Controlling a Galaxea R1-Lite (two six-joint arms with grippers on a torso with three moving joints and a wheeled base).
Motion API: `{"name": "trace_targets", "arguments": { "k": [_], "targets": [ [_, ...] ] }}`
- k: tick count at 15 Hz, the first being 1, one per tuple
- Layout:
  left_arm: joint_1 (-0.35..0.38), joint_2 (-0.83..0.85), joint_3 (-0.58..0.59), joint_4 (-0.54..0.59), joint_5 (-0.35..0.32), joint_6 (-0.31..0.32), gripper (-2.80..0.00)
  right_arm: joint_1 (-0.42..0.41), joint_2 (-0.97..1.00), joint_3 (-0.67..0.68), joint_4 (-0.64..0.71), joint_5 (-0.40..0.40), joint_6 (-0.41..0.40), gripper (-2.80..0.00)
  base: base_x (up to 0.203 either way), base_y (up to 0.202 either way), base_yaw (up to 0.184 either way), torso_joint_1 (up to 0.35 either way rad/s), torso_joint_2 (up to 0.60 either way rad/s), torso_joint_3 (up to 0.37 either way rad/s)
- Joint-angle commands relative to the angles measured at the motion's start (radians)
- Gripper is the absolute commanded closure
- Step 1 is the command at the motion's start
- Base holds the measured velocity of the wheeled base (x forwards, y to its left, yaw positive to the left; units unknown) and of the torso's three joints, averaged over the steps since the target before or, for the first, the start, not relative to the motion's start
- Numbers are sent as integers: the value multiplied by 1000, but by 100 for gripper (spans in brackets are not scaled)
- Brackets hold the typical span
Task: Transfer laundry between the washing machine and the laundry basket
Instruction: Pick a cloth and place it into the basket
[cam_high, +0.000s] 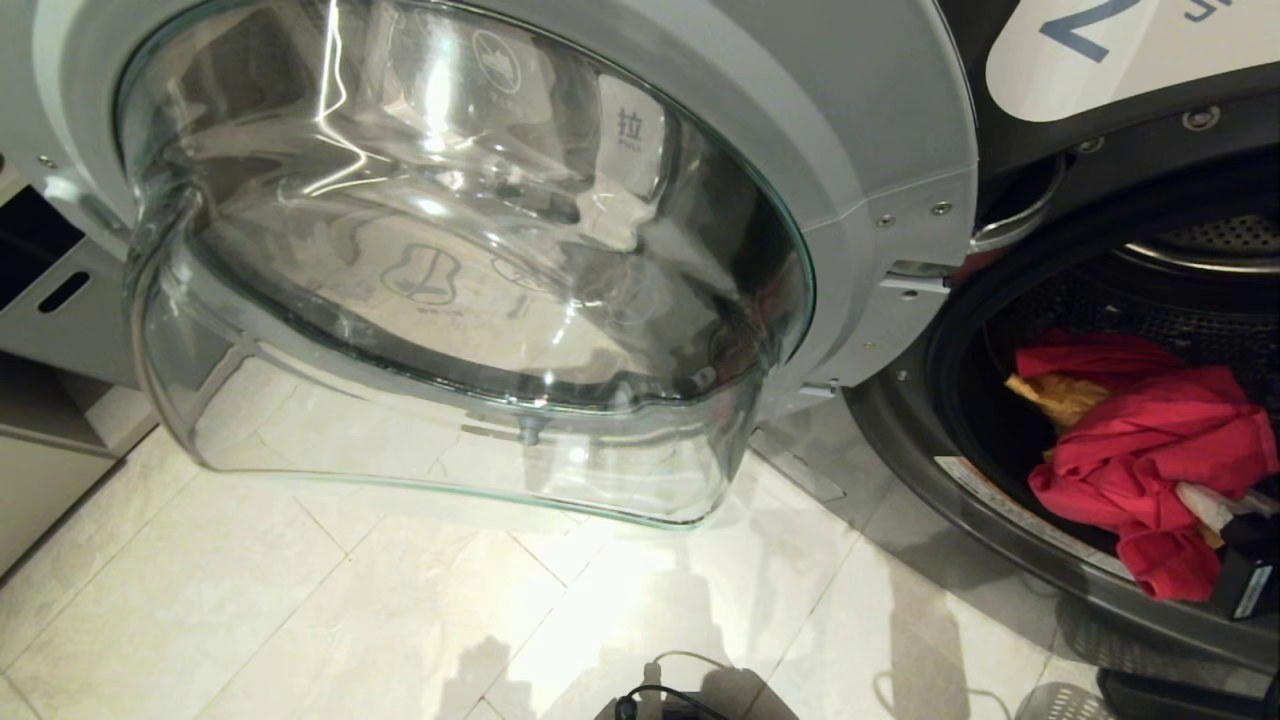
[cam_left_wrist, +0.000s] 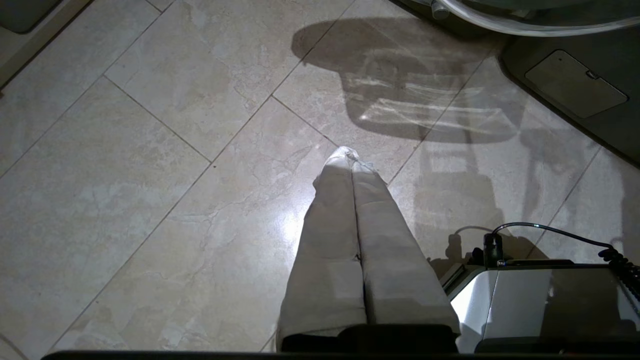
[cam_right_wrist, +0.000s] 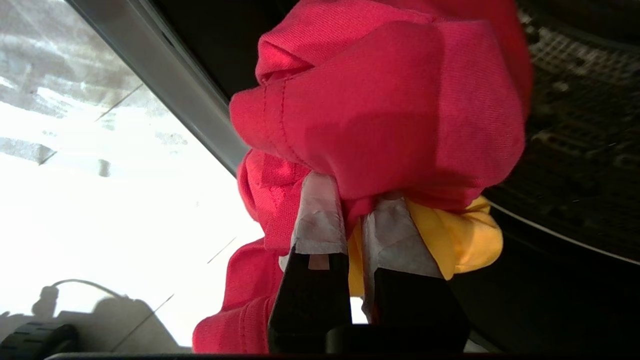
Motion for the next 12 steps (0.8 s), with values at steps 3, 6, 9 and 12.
{"name": "trace_targets", "arguments": {
  "k": [3,6,9,12],
  "targets": [
    [0,0,0,0,0,1,0,0,-168,42,-6,1,-35,0,0,0,0,0,0,0],
    [0,0,0,0,0,1,0,0,-305,54,31,5,-78,0,0,0,0,0,0,0],
    [0,0,0,0,0,1,0,0,-460,-22,291,0,-101,0,0,0,0,0,0,0],
    [0,0,0,0,0,1,0,0,-632,-241,814,-3,-105,0,0,0,0,0,0,0]
  ]
}}
